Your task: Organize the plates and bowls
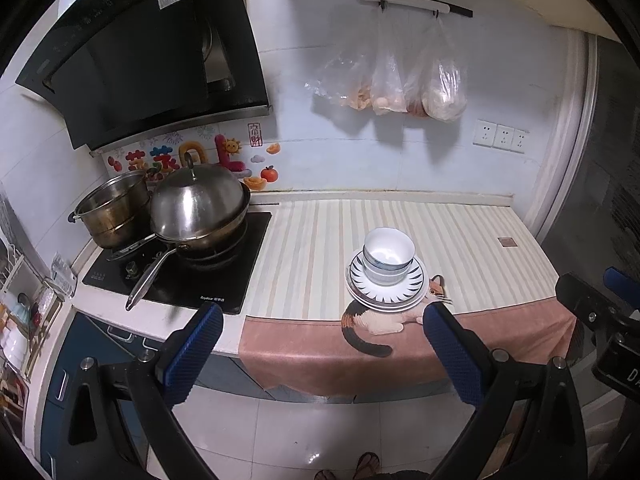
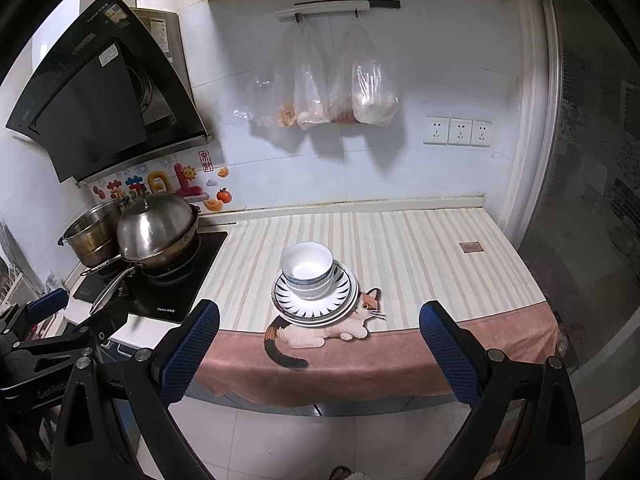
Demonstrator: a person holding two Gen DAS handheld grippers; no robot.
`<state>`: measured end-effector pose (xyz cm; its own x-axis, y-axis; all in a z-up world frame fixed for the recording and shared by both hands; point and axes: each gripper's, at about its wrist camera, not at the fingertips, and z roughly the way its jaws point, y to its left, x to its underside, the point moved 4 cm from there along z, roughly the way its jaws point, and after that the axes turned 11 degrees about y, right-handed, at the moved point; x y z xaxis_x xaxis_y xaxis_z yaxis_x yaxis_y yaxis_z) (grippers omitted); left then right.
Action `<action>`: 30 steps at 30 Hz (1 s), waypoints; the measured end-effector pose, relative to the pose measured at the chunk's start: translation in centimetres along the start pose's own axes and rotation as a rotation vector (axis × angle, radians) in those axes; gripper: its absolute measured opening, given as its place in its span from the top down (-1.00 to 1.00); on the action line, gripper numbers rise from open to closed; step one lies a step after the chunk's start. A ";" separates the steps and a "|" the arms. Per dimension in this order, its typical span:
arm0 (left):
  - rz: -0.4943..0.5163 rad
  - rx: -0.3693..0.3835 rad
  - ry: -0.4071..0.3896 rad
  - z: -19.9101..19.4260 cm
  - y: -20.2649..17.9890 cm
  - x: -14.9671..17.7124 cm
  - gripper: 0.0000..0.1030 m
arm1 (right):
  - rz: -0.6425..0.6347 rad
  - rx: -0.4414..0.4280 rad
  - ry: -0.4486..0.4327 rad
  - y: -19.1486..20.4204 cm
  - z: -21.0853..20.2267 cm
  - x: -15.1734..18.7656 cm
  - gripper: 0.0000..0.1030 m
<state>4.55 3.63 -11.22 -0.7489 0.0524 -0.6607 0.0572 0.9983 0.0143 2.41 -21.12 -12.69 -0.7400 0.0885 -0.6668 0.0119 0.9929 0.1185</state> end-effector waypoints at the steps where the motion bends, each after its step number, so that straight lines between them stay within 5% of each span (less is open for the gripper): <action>1: -0.001 0.001 -0.001 -0.1 0.1 0.1 -0.99 | 0.001 0.003 -0.002 0.0 -0.1 0.1 -0.98; 30: 0.001 0.002 -0.002 -0.3 -0.5 -0.6 -0.99 | -0.015 0.013 0.020 0.1 0.4 0.2 -0.99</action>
<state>4.73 3.10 -10.62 -0.7476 0.0535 -0.6620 0.0593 0.9981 0.0138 2.57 -20.97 -13.14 -0.7534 0.0720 -0.6536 0.0094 0.9951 0.0988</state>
